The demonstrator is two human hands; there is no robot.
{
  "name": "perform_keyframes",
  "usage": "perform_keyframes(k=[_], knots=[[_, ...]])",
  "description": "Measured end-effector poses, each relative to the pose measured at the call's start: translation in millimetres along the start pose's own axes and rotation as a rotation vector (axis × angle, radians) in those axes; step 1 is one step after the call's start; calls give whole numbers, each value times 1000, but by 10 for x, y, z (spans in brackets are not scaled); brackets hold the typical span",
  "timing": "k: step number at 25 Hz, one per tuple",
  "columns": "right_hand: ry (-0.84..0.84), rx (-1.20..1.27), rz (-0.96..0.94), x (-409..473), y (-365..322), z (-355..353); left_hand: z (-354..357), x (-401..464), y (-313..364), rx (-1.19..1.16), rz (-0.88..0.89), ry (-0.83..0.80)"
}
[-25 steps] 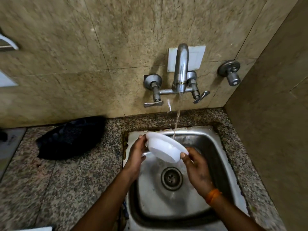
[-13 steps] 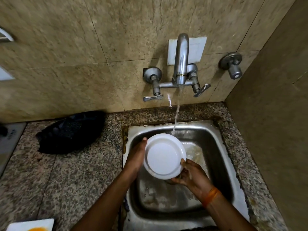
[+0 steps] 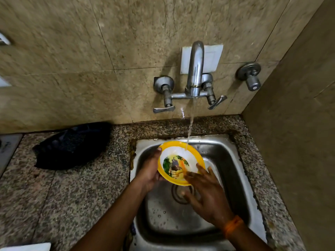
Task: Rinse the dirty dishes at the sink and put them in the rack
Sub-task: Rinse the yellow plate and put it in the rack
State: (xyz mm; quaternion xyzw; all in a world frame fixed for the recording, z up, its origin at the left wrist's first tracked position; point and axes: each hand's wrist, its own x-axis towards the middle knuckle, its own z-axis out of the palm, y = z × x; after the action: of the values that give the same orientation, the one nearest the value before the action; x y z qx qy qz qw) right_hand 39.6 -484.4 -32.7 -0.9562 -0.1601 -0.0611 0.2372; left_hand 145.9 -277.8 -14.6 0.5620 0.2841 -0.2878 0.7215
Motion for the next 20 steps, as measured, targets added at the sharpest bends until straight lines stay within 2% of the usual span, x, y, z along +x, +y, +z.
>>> perform_keyframes(k=[2, 4, 6, 8, 9, 10, 12, 13, 14, 15, 18, 19, 20], knots=[[-181, -221, 84, 148, -2, -22, 167, 35, -37, 57, 73, 8], [-288, -233, 208, 457, 33, -57, 406, 2, -88, 112, 168, -22], [-341, 21, 267, 782, -26, -132, 576, 48, -45, 94, 278, -52], [-322, 322, 198, 919, -159, -265, 580, 180, 108, 42, 368, -50], [-324, 372, 155, 927, -222, -337, 536, 290, 221, 40, 394, -22], [-344, 312, 116, 939, -246, -422, 465, 366, 336, 47, 407, -4], [-318, -61, 71, 1025, -158, -526, 374, 425, 505, 26, 432, 17], [-288, -224, 122, 1124, -92, -557, 378, 409, 559, -4, 444, 10], [-271, -272, 196, 1251, -68, -577, 418, 375, 598, -11, 455, -9], [-249, -241, 218, 1363, -93, -549, 460, 357, 618, 14, 460, -26], [-291, 170, 100, 1352, -384, -403, 486, 311, 648, 54, 476, -39], [-321, 213, 65, 1266, -419, -389, 423, 328, 680, 77, 495, 1], [-335, 150, 36, 1197, -346, -396, 352, 355, 697, 89, 514, 27]])
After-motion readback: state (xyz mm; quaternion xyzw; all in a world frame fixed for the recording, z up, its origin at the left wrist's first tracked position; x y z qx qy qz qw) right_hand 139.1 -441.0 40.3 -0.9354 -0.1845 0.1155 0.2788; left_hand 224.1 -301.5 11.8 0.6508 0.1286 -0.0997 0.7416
